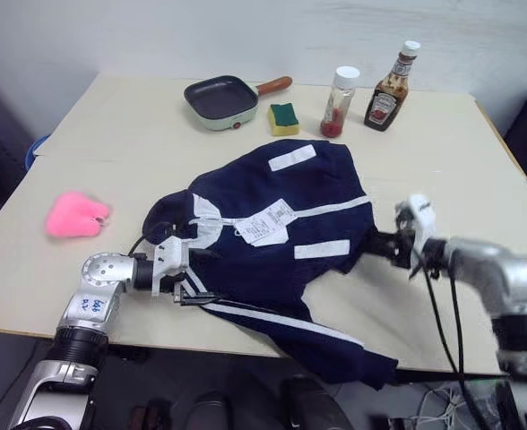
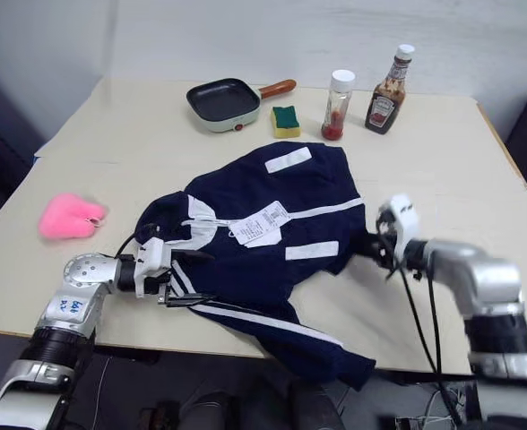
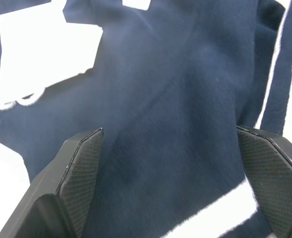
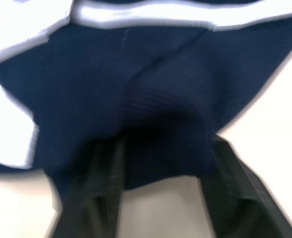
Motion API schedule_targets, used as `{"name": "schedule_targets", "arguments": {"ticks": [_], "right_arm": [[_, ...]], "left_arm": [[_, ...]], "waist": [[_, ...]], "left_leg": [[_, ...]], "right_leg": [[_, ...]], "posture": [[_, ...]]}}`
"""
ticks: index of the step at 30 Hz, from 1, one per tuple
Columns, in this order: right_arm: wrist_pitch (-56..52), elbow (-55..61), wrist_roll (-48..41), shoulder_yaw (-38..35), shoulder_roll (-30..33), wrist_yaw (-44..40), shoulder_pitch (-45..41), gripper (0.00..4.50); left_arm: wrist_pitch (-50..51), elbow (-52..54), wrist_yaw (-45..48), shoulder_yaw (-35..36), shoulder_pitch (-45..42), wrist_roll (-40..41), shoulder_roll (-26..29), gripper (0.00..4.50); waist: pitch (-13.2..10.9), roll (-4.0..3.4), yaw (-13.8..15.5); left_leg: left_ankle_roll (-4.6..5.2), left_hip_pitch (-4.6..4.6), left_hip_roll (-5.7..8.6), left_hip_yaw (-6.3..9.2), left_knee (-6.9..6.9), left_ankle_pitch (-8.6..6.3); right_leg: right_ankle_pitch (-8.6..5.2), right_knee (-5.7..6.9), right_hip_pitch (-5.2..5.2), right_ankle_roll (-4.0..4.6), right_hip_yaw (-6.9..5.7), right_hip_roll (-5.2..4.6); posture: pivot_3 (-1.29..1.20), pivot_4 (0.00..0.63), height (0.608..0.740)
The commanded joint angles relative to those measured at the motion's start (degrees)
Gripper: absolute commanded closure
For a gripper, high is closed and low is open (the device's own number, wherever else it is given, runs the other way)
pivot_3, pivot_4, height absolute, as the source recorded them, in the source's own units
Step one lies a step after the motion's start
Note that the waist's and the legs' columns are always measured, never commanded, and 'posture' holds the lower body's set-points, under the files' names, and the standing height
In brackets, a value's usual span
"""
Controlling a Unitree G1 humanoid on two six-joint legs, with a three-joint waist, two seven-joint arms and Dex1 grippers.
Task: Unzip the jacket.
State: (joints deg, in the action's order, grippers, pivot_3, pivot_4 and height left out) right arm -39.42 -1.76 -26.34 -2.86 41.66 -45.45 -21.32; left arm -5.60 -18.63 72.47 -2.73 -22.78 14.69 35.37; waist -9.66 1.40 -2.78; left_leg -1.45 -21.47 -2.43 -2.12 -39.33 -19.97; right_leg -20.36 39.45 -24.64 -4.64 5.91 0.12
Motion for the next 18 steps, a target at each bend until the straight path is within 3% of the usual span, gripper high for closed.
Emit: {"name": "schedule_targets", "arguments": {"ticks": [1, 5, 10, 18], "right_arm": [[13.18, 4.02, 5.03, -5.24, 5.55, -2.58, 5.59, 1.15], [15.27, 10.96, 2.17, -12.16, 7.23, -5.63, 16.12, 0.04], [16.00, 21.38, -0.16, -11.75, 7.09, -8.51, 22.43, 0.04], [10.40, 18.58, 9.55, 1.27, 0.64, 3.06, 12.86, 0.04]], "left_arm": [[0.10, 1.41, -0.04, 1.41, 0.64, 0.68, 1.37, 0.17], [0.56, 1.93, 0.25, 1.73, 1.62, 1.11, 2.11, 0.17], [1.03, 2.76, 1.56, 1.95, 2.31, 2.08, 2.72, 0.17], [1.55, 3.31, 2.95, 1.91, 0.67, 2.70, 2.56, 0.17]], "waist": [[-0.01, -0.01, -0.07], [0.00, 0.00, 0.00], [0.00, 0.00, -0.55], [0.02, 0.05, -0.42]], "left_leg": [[0.02, 0.00, 0.04, -0.03, -0.01, 0.01], [0.13, 0.13, 0.14, 0.02, -0.01, 0.04], [0.17, 0.22, 0.15, 0.00, 0.00, 0.06], [0.15, 0.26, 0.14, 0.02, 0.01, 0.07]], "right_leg": [[0.01, 0.00, 0.00, -0.01, 0.02, -0.03], [0.01, -0.02, 0.17, -0.03, -0.03, -0.16], [0.01, 0.06, 0.22, -0.03, 0.01, -0.13], [0.01, 0.07, 0.23, -0.02, 0.03, -0.09]], "posture": [[0.00, 0.150, 0.740], [0.00, 0.150, 0.740], [0.00, 0.150, 0.740], [0.00, 0.150, 0.740]]}}
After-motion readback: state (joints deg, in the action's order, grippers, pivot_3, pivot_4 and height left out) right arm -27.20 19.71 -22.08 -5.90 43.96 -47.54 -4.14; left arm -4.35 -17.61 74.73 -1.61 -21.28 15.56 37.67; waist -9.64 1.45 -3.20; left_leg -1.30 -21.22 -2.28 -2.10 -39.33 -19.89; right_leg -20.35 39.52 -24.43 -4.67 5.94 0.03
